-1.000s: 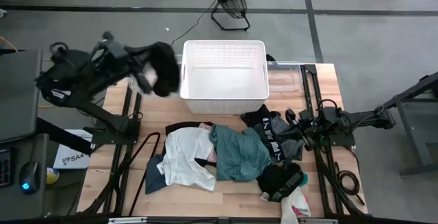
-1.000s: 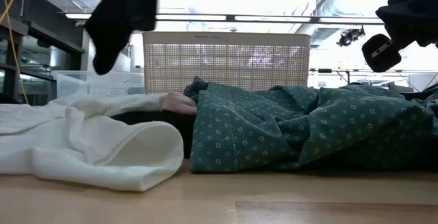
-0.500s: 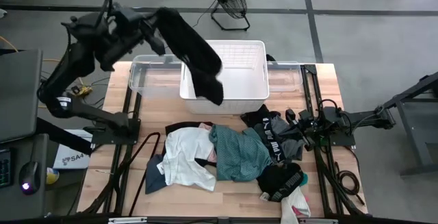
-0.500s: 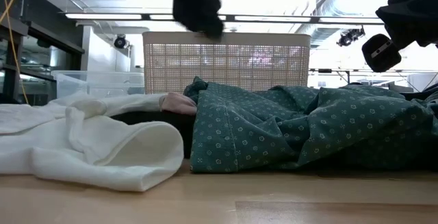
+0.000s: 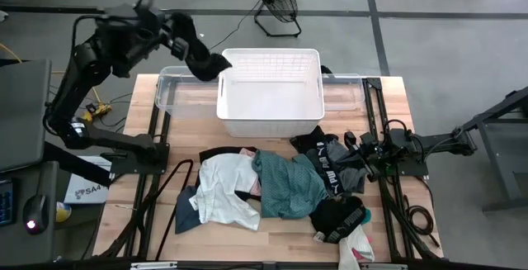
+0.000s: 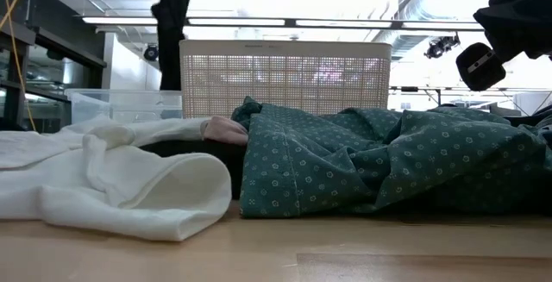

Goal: Pick & Place Cloths
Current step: Put the top left black boxers into the left transparent bin

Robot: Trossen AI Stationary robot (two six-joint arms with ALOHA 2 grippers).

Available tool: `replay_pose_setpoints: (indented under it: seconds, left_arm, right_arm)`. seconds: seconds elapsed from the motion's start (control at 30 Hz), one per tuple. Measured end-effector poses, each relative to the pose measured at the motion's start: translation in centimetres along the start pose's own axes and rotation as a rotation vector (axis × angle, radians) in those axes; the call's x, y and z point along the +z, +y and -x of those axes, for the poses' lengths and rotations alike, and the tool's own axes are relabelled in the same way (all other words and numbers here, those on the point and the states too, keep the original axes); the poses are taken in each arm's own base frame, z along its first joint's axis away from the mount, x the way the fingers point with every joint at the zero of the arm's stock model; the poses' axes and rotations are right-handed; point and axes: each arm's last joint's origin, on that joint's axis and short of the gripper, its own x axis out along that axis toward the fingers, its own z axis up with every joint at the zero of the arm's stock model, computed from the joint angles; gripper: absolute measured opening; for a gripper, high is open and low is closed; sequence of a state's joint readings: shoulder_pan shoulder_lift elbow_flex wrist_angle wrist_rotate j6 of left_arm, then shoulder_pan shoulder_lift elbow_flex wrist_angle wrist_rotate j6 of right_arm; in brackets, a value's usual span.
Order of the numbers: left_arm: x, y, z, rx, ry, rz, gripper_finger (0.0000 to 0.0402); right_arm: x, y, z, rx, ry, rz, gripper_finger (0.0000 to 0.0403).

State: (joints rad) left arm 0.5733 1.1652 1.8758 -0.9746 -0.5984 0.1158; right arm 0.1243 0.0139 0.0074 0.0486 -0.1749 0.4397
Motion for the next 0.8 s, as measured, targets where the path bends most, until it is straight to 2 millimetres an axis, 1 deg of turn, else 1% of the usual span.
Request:
replay_pose_setpoints:
  seconds: [0.13, 0.23, 0.43, 0.5, 0.6, 0.8]
  left_arm:
    - [-1.7, -0.3, -0.2, -0.017, 0.142, -0.013, 0.0002]
    - [-2.8, -0.4, -0.4, 0.026, 0.228, -0.055, 0.0002]
    - [-4.4, -0.9, -1.1, 0.055, 0.294, -0.080, 0.0002]
    - [-5.1, -1.5, -1.8, 0.057, 0.321, -0.084, 0.0002]
    - [-6.4, -2.4, -3.3, 0.059, 0.366, -0.103, 0.0002]
    - [-9.7, -2.9, -6.2, -0.009, 0.503, -0.044, 0.0002]
  right_arm:
    - [0.0, 0.0, 0.0, 0.000, 0.000, 0.000, 0.0004]
    - [0.0, 0.0, 0.0, 0.000, 0.000, 0.000, 0.0004]
    - [0.0, 0.0, 0.0, 0.000, 0.000, 0.000, 0.0004]
    - [0.0, 0.0, 0.0, 0.000, 0.000, 0.000, 0.0004]
    - [0.0, 0.0, 0.0, 0.000, 0.000, 0.000, 0.0004]
    - [0.0, 0.0, 0.0, 0.000, 0.000, 0.000, 0.0004]
